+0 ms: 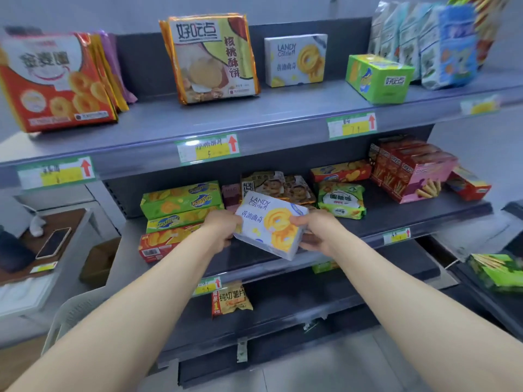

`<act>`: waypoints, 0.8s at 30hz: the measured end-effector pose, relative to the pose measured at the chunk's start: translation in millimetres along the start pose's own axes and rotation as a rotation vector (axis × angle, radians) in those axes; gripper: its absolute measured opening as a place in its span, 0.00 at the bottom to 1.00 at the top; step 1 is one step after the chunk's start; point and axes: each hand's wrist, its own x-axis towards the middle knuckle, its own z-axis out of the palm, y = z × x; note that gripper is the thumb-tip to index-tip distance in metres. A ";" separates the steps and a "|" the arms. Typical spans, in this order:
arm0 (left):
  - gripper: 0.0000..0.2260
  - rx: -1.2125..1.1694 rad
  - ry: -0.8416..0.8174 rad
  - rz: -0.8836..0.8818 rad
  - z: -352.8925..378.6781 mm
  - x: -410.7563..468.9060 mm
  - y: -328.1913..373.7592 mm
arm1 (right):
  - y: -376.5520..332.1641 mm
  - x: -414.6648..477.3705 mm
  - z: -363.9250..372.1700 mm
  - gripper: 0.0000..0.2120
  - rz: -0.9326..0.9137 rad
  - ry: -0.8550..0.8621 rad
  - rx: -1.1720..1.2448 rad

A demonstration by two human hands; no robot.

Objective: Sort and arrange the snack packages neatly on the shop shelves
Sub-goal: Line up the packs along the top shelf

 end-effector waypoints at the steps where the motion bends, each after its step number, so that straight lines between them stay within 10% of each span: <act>1: 0.03 0.014 -0.012 0.000 -1.1 -5.2 2.6 | -0.8 -6.6 -1.1 0.16 -0.016 0.026 0.025; 24: 0.08 -0.205 -0.193 0.336 -7.1 -139.6 52.4 | -23.4 -155.2 -36.1 0.09 -0.587 0.307 0.275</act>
